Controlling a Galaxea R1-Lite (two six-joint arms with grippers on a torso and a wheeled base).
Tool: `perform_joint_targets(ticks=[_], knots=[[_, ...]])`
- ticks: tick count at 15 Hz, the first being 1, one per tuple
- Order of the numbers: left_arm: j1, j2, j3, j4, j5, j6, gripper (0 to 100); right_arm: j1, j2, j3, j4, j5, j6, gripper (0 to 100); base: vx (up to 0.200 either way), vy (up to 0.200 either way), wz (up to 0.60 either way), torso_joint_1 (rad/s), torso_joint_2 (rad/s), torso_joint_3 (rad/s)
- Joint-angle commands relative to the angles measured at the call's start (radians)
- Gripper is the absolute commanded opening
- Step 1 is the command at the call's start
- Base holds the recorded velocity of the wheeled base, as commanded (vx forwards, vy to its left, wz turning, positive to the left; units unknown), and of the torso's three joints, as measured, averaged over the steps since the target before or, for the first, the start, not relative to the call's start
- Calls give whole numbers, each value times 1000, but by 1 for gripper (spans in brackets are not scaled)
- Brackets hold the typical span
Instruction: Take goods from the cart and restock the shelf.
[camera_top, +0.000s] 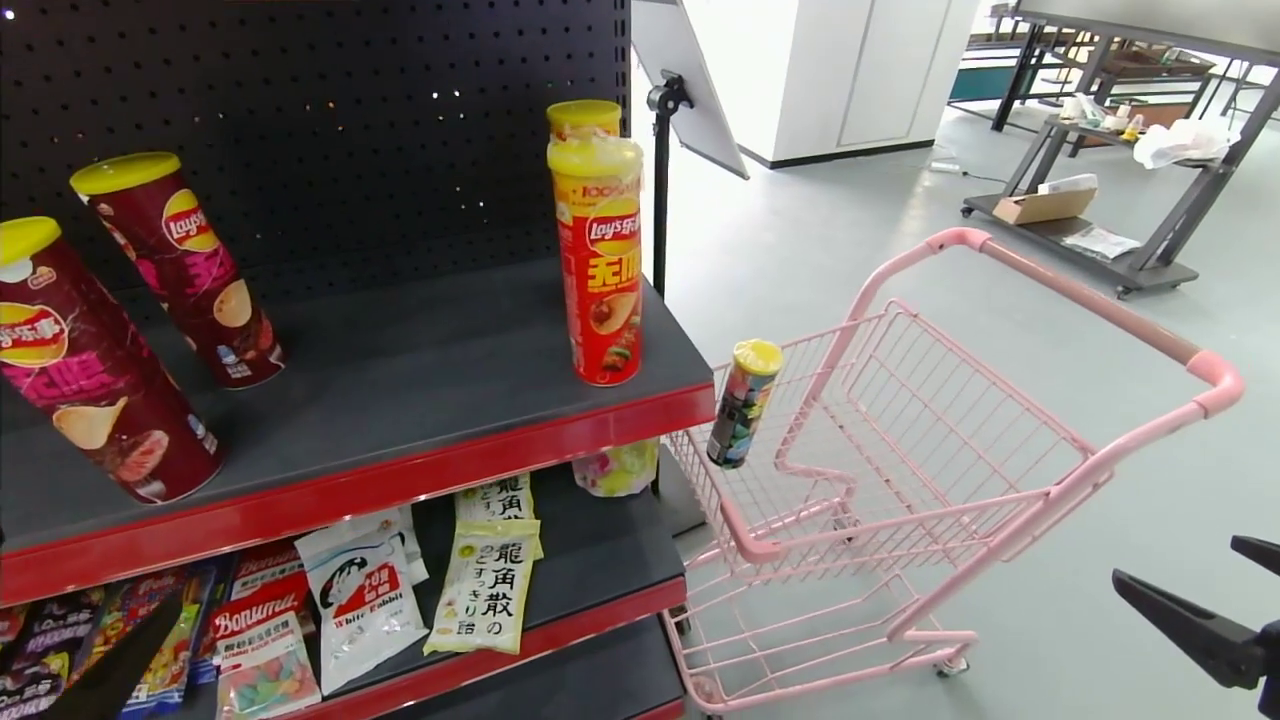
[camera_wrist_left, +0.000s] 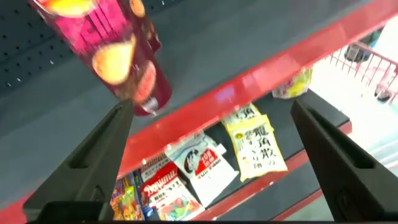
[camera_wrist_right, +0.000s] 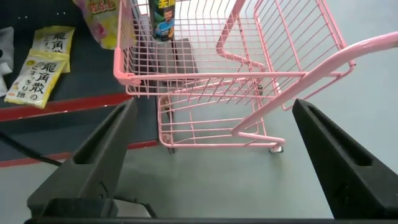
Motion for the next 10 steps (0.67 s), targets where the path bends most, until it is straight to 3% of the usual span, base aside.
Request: perform_joint_targets(ticks=[1, 6, 8, 10], knots=[[-1, -38, 1, 24, 0, -1, 100, 0, 1, 1, 0, 0, -1, 100, 0, 0, 0, -154, 408, 242], [-1, -55, -5, 42, -6, 4, 100, 0, 2, 4, 1, 0, -1, 100, 0, 0, 0, -196, 508, 316], [0, -55, -5, 45, -1, 19, 100, 0, 2, 5, 3, 0, -1, 100, 0, 0, 0, -200, 542, 347], [2, -58, -7, 54, 0, 64, 100, 2, 1, 19, 0, 2, -1, 100, 0, 0, 0, -124, 354, 234]])
